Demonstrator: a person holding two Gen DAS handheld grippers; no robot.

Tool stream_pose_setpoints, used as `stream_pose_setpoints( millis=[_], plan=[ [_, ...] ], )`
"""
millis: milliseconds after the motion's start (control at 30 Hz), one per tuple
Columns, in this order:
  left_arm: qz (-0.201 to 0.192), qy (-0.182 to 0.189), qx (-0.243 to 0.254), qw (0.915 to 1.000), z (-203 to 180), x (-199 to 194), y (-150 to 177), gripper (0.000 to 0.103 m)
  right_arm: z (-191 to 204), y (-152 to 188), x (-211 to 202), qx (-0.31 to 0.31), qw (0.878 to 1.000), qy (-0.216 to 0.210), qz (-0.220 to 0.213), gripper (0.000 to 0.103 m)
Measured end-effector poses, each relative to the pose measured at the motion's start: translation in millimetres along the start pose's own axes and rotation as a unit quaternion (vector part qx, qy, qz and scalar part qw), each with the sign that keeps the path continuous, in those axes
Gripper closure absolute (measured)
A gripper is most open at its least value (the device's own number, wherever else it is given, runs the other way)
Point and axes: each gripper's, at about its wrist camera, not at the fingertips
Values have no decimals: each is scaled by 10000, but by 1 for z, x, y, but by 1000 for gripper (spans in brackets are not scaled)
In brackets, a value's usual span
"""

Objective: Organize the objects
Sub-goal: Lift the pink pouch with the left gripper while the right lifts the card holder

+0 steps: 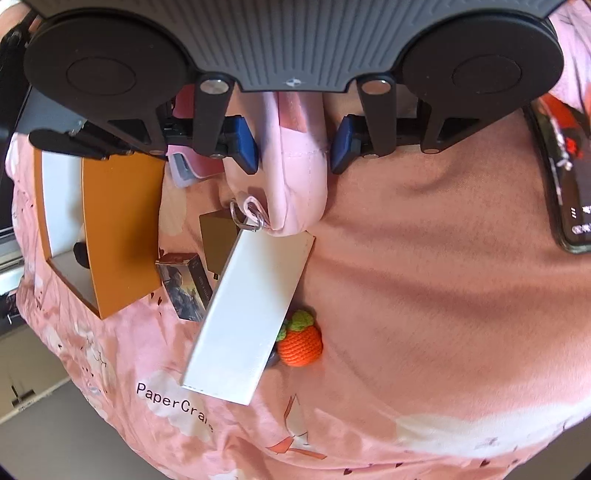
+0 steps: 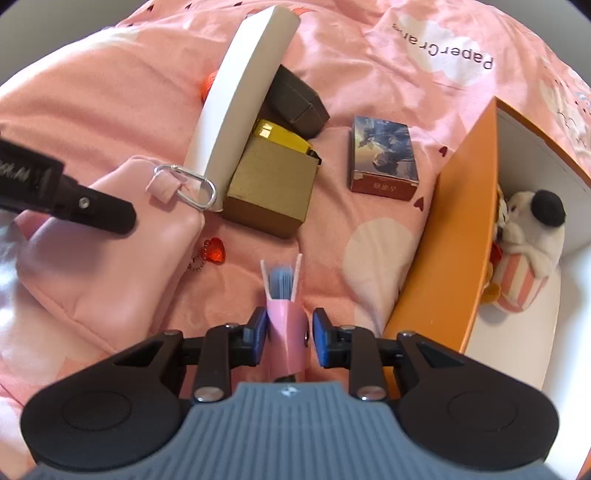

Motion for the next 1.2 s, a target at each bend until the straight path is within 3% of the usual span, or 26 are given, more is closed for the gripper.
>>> stream_pose_setpoints(
  millis=[167, 367, 533, 633, 700, 867, 1033, 1200],
  plan=[
    [-104, -230, 344, 9991, -6, -9, -6, 35, -4, 0, -3, -34, 10000, -70, -7, 75],
    [354, 320, -310, 9984, 18, 11, -4, 35, -6, 2, -7, -16, 9998, -199, 6, 79],
    [120, 260, -400, 9988, 13, 12, 1, 54, -5, 4, -7, 4, 9998, -214, -40, 79],
    [-210, 31, -13, 9998, -7, 3, 13, 63, -7, 8, -13, 107, 9996, -216, -149, 80],
    [-444, -166, 514, 9976, -29, -1, 23, 65, -12, 11, -19, 259, 9990, -258, -252, 81],
    [-996, -479, 1680, 9796, -85, -13, 39, 66, -31, 16, -49, 668, 9946, -335, -722, 81],
    [-1217, -414, 2206, 9669, -121, -22, 42, 66, -58, 21, -94, 1064, 9837, -374, -1401, 81],
    [-1269, -268, 2599, 9569, -157, -16, 39, 66, -86, 27, -132, 1445, 9697, -63, -1967, 81]
  ],
)
Point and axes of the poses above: each gripper's, at about its wrist camera, not at the fingertips, and x roughly the way its jaws point, z to its left, y to its underside, and after that the axes turned 15 degrees about y, right-handed
